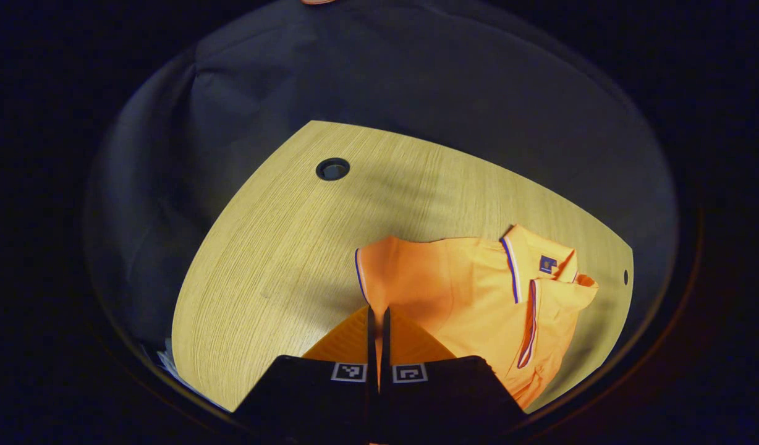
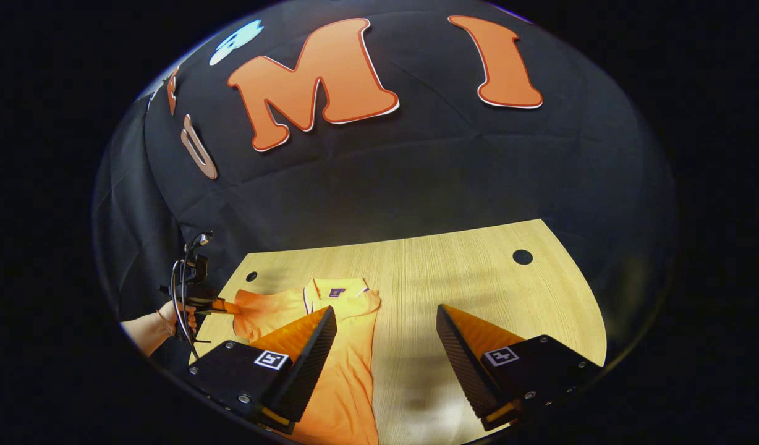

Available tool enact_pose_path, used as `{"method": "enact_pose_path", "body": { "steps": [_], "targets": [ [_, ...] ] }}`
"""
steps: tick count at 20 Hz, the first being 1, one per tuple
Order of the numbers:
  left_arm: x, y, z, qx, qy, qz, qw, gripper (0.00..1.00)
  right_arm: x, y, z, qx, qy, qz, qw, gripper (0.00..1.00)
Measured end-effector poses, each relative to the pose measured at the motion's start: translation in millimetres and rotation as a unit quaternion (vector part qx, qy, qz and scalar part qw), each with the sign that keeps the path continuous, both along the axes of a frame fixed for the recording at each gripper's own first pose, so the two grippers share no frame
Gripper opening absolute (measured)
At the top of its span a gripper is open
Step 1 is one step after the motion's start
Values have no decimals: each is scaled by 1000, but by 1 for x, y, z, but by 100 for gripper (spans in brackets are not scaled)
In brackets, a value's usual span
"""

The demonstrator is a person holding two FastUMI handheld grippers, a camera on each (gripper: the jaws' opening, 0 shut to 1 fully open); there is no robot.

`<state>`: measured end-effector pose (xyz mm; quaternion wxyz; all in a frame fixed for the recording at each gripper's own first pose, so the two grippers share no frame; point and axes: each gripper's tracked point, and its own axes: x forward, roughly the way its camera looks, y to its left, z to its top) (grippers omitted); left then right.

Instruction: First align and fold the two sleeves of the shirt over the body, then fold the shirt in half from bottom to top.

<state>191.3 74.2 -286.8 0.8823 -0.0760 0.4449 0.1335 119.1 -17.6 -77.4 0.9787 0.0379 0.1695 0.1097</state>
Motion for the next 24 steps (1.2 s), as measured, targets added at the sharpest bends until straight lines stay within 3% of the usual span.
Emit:
{"method": "enact_pose_path", "body": {
  "steps": [5, 13, 20, 22, 24],
  "targets": [
    [2, -52, 20, 8, -13, -61, 998, 1, -12, 2, 1, -1, -5, 7, 1000, 99],
    [3, -138, 1, -9, 9, -126, 992, 2, -28, -15, -10, 3, 2, -3, 1000, 99],
    [0, -186, -11, -44, 11, -179, 983, 12, -34, -25, -26, 8, 17, -23, 1000, 98],
    [-3, -203, -11, -66, 8, -196, 978, 27, -36, -28, -29, 0, 19, -31, 999, 98],
    [-8, -212, -8, -72, 1, -215, 974, 67, -38, -23, -32, 3, 26, -30, 999, 98]
  ]
}}
